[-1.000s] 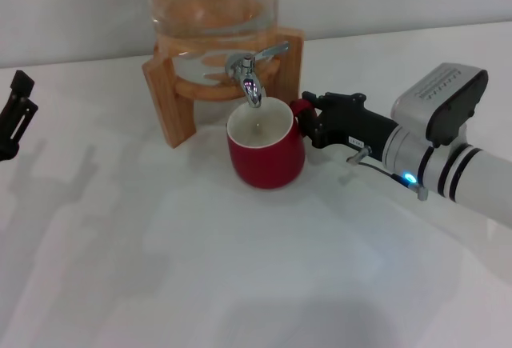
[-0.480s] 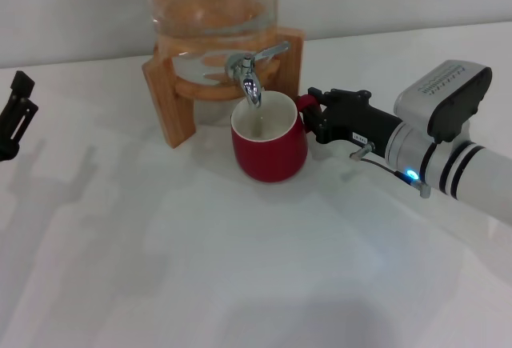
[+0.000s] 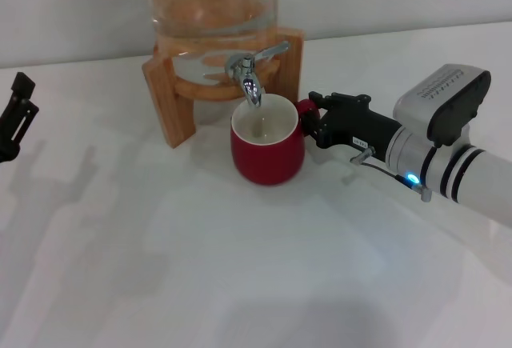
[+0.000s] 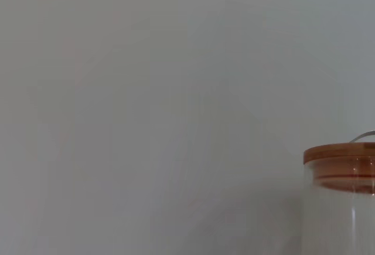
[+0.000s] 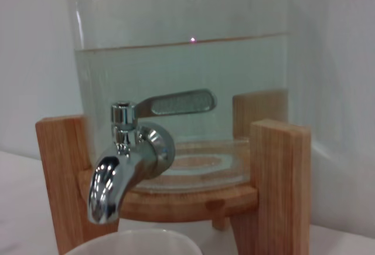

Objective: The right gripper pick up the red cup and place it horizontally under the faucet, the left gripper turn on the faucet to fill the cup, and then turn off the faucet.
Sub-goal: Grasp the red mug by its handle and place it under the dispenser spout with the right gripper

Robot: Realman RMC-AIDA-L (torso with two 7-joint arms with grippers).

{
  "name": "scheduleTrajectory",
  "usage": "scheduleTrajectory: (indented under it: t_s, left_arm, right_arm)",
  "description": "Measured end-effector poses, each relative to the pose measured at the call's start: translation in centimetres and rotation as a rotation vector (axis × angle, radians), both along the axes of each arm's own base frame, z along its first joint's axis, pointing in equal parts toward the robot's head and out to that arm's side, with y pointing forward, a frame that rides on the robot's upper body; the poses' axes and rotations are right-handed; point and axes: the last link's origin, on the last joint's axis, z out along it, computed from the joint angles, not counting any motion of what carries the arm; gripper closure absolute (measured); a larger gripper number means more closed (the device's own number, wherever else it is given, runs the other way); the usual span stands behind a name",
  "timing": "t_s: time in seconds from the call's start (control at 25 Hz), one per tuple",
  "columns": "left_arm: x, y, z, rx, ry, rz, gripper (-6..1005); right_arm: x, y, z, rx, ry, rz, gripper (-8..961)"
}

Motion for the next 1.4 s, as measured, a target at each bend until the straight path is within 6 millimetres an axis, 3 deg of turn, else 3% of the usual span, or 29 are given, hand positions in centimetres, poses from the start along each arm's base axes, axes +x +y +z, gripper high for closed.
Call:
scheduleTrajectory:
  t_s: [0.64, 1.4]
  left_arm:
    - [-0.06, -0.22, -0.03, 0.0, -0.002, -0.001, 140]
    - [-0.04, -0.21, -0.01, 0.001, -0.002, -0.002, 140]
  right_arm:
    - [0.18, -0.42, -0.44, -0.024, -0.019, 0.005, 594]
    - [0.27, -0.61, -0.29, -0.024, -0.01, 0.009, 505]
